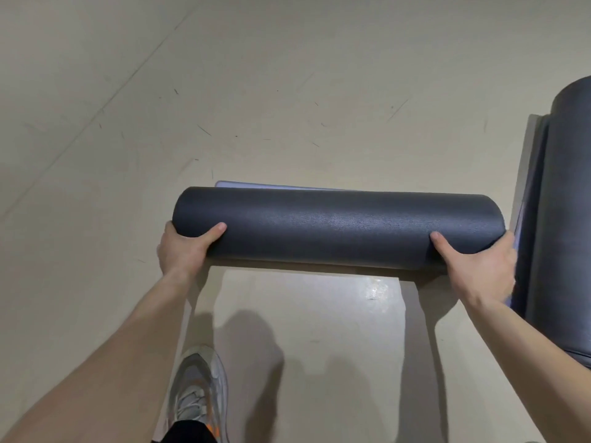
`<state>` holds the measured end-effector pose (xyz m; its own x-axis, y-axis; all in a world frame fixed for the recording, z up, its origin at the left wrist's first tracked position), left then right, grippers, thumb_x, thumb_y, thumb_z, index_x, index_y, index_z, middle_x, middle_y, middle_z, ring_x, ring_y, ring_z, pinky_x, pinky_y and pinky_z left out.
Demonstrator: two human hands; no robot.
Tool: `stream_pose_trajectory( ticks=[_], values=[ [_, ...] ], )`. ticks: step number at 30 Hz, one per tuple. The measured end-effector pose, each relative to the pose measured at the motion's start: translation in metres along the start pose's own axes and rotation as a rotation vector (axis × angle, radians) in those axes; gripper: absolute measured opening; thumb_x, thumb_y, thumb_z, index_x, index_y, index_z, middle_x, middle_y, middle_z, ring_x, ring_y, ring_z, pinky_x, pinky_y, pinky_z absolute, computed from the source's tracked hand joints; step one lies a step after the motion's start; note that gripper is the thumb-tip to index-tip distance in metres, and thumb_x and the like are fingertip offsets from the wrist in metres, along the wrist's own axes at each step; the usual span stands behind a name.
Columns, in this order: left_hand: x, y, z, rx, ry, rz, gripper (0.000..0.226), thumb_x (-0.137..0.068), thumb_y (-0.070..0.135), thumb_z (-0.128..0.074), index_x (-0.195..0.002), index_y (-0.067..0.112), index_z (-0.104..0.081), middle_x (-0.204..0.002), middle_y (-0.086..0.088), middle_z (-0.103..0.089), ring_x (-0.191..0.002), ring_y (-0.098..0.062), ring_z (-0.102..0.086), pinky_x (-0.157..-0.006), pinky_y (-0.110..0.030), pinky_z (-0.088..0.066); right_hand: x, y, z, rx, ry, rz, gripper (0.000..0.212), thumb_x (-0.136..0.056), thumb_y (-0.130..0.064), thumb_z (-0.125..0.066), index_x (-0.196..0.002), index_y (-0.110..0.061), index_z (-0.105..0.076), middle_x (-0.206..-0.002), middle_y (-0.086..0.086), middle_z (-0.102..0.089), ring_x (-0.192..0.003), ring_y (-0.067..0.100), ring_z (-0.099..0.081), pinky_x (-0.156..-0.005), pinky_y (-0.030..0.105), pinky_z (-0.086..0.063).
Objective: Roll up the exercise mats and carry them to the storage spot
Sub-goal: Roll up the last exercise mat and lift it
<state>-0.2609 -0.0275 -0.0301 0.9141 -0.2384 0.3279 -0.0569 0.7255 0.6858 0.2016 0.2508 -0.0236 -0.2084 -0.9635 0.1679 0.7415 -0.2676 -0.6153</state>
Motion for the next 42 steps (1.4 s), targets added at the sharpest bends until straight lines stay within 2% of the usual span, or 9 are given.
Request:
stream_pose_trajectory(
  ticks=[10,13,16,24,26,29,33,37,42],
  values=[
    [-0.007,-0.018,0.000,-0.057,0.021,0.036,0.086,-0.075,0.055,-0.084,-0.138,0.013,-0.046,-0.135,-0.007,-0.062,-0.122,-0.034,-0.058,-0.095,-0.041,-0.045,-0.007,-0.004,0.000,0.111,-0.126,0.113,0.121,-0.056,-0.082,-0.076,-0.145,-0.014,-0.032,-0.143,0.016,-0.044,-0.127,0.043,-0.050,-0.099,0.062,-0.049],
    [-0.014,-0.012,-0.004,-0.081,-0.003,0.059,0.087,-0.076,0.055,-0.083,-0.139,0.010,-0.042,-0.136,-0.009,-0.060,-0.125,-0.036,-0.055,-0.097,-0.043,-0.045,0.002,-0.037,-0.011,0.463,-0.067,0.572,0.108,-0.082,-0.083,-0.052,-0.159,-0.016,-0.019,-0.162,0.023,-0.023,-0.147,0.046,-0.025,-0.117,0.063,-0.027],
    [-0.018,-0.014,-0.006,-0.096,-0.011,0.082,0.089,-0.077,0.054,-0.083,-0.139,0.008,-0.039,-0.137,-0.010,-0.058,-0.126,-0.037,-0.054,-0.101,-0.047,-0.045,0.026,-0.065,-0.055,0.813,-0.305,0.922,0.130,-0.065,-0.093,-0.056,-0.163,-0.022,-0.008,-0.169,0.015,-0.011,-0.155,0.039,-0.008,-0.123,0.061,-0.011],
    [-0.025,-0.013,-0.013,-0.064,0.070,0.086,0.107,-0.070,0.063,-0.083,-0.149,0.013,-0.030,-0.149,-0.012,-0.045,-0.134,-0.043,-0.044,-0.110,-0.056,-0.041,0.003,-0.126,-0.093,1.039,-0.543,1.026,0.147,-0.036,-0.089,-0.074,-0.154,-0.030,-0.008,-0.151,0.007,-0.037,-0.135,0.035,-0.041,-0.109,0.059,-0.035],
    [-0.011,0.005,-0.018,-0.186,0.123,-0.041,0.099,-0.083,0.054,-0.076,-0.157,0.016,-0.022,-0.157,-0.017,-0.029,-0.141,-0.046,-0.031,-0.113,-0.058,-0.034,0.001,-0.133,-0.094,1.054,-0.566,1.030,0.141,-0.036,-0.090,-0.072,-0.150,-0.030,-0.016,-0.141,0.005,-0.045,-0.124,0.035,-0.049,-0.102,0.056,-0.042],
    [0.024,0.058,-0.048,-0.567,0.122,-0.577,0.073,-0.093,0.050,-0.063,-0.155,0.025,-0.034,-0.164,-0.015,-0.024,-0.150,-0.041,-0.018,-0.119,-0.061,-0.019,0.013,-0.133,-0.094,1.045,-0.631,0.988,0.136,-0.037,-0.093,-0.068,-0.148,-0.029,-0.021,-0.135,0.006,-0.049,-0.117,0.035,-0.052,-0.099,0.055,-0.046],
    [0.066,0.105,-0.139,-0.978,-0.560,-0.889,0.124,-0.063,0.092,-0.057,-0.161,0.034,-0.009,-0.171,0.001,-0.007,-0.157,-0.029,-0.002,-0.123,-0.060,-0.003,0.044,-0.103,-0.087,0.972,-0.629,0.929,0.134,-0.043,-0.090,-0.065,-0.151,-0.026,-0.020,-0.139,0.005,-0.047,-0.120,0.034,-0.051,-0.102,0.052,-0.043],
    [0.094,0.126,-0.175,-1.212,-0.663,-1.119,0.146,-0.041,0.095,-0.064,-0.159,0.028,-0.011,-0.161,0.000,-0.032,-0.143,-0.028,-0.035,-0.119,-0.048,-0.028,0.061,-0.082,-0.078,0.908,-0.614,0.963,0.133,-0.054,-0.083,-0.069,-0.158,-0.027,-0.008,-0.158,0.003,-0.032,-0.140,0.030,-0.036,-0.119,0.052,-0.025],
    [0.118,0.120,-0.168,-1.217,-0.523,-1.023,0.128,-0.040,0.097,-0.063,-0.140,0.022,-0.038,-0.126,-0.002,-0.055,-0.105,-0.028,-0.056,-0.081,-0.041,-0.046,0.080,-0.067,-0.055,0.906,-0.441,0.993,0.106,-0.080,-0.057,-0.076,-0.160,-0.028,-0.014,-0.167,0.010,-0.020,-0.154,0.038,-0.013,-0.122,0.063,-0.014]
  ],
)
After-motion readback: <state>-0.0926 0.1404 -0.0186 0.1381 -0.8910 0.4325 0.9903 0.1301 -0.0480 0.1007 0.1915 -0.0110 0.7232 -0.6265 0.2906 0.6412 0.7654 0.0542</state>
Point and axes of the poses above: each hand's wrist, its own x-axis away from the middle knuckle, its own z-axis out of the back of the hand, y = z × x, the point moved 7 cm from there along -x, towards the middle knuckle
